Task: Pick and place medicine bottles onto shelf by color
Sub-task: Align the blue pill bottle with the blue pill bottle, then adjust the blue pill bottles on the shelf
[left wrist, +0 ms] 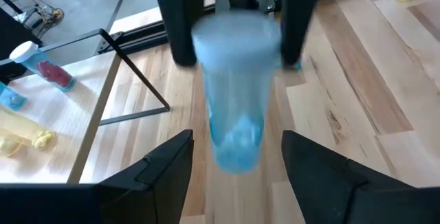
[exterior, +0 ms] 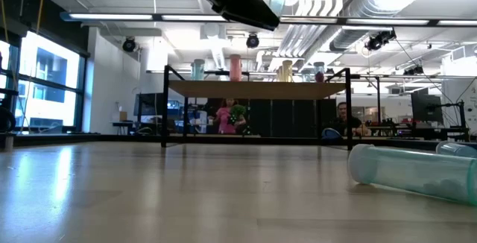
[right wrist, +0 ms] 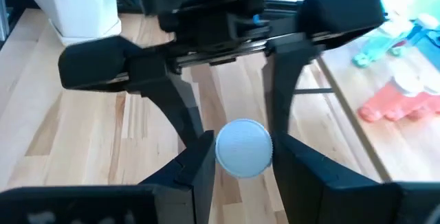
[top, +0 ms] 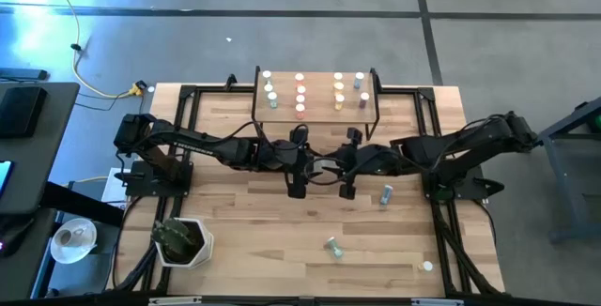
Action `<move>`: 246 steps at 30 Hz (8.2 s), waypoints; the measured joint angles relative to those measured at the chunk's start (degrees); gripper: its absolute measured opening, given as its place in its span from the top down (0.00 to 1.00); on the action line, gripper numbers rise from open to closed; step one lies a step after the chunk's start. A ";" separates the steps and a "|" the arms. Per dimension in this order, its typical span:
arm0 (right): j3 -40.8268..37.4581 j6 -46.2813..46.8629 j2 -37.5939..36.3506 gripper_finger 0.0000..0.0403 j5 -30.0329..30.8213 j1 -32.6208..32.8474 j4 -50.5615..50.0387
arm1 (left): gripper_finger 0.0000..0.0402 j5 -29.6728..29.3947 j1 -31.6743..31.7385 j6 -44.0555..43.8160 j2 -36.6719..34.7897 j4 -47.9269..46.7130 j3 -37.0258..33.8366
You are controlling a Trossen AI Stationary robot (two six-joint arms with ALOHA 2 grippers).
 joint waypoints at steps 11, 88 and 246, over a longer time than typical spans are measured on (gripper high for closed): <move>0.00 0.00 -7.29 0.70 3.05 -0.02 -3.98 | 0.47 -0.65 0.00 0.00 0.00 -0.34 0.00; -0.02 -15.45 -8.46 0.70 -29.98 -58.96 -12.84 | 0.47 18.62 5.11 -10.49 -9.11 18.57 -19.76; 30.10 -22.16 18.06 0.62 -23.25 -55.29 -32.66 | 0.47 17.33 8.31 -9.46 -12.09 11.20 -19.71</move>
